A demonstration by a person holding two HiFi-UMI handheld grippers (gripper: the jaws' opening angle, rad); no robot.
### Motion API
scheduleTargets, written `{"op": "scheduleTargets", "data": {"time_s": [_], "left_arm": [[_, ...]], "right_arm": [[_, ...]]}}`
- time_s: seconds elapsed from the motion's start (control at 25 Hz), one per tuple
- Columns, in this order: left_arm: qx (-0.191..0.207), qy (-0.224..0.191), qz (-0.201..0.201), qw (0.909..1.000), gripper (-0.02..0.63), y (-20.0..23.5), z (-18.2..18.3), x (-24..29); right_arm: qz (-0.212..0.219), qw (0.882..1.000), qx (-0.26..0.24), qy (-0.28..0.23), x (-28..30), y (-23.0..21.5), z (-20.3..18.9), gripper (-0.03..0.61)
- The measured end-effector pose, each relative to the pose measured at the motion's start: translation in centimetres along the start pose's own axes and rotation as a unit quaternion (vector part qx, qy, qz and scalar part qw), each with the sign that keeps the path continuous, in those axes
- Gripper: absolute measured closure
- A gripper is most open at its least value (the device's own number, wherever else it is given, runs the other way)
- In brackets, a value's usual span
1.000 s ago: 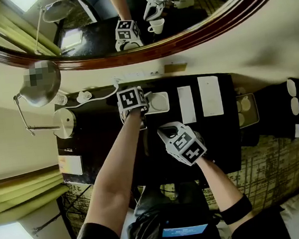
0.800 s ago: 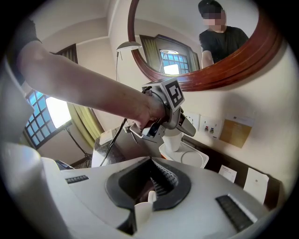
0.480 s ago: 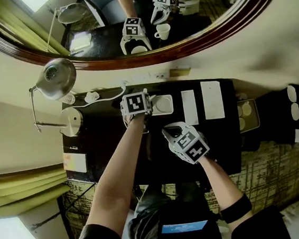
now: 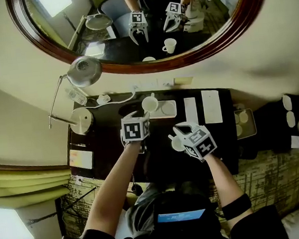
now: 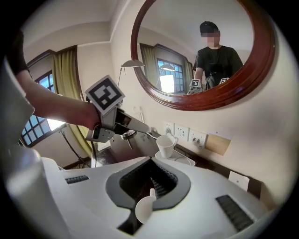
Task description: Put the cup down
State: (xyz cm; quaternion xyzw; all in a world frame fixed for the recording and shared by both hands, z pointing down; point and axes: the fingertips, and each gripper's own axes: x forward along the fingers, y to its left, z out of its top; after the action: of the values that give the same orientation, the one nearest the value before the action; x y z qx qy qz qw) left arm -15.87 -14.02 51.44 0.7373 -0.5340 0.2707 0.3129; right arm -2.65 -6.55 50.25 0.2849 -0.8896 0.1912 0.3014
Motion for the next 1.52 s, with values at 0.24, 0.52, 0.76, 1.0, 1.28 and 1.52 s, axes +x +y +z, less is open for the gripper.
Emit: {"op": "scheduleTargets", "data": {"time_s": [0.24,0.52,0.76,1.0,1.28,1.52], "left_arm": [[0.018,-0.044,-0.003,0.9989,0.611,-0.3,-1.6,-3.9],[0.095,-0.089,-0.01,0.9915,0.611,-1.2,-2.7,-6.1],[0.087,-0.102,-0.023,0.9908,0.611,-2.8,-4.3,-7.5],[0.046,-0.093,-0.033,0.9941,0.611,-2.7,-6.0,-7.8],[0.015,-0.068,-0.018,0.9974,0.612,-3.5,-8.1,-7.6],[-0.02,-0.022,-0.023,0.9993,0.563,-6.6,-10.8,-6.1]], "right_arm": [[-0.025,1.0,0.013,-0.005,-0.9,-0.2,-1.2,0.577],[-0.073,0.995,0.067,-0.015,-3.2,-2.7,-3.3,0.577],[-0.118,0.986,0.115,-0.024,-6.4,-5.2,-5.2,0.577],[-0.117,0.985,0.127,-0.021,-7.3,-5.1,-6.6,0.577],[-0.108,0.987,0.119,-0.022,-7.7,-5.5,-7.5,0.577],[-0.094,0.989,0.116,-0.017,-8.2,-5.7,-7.8,0.577]]}}
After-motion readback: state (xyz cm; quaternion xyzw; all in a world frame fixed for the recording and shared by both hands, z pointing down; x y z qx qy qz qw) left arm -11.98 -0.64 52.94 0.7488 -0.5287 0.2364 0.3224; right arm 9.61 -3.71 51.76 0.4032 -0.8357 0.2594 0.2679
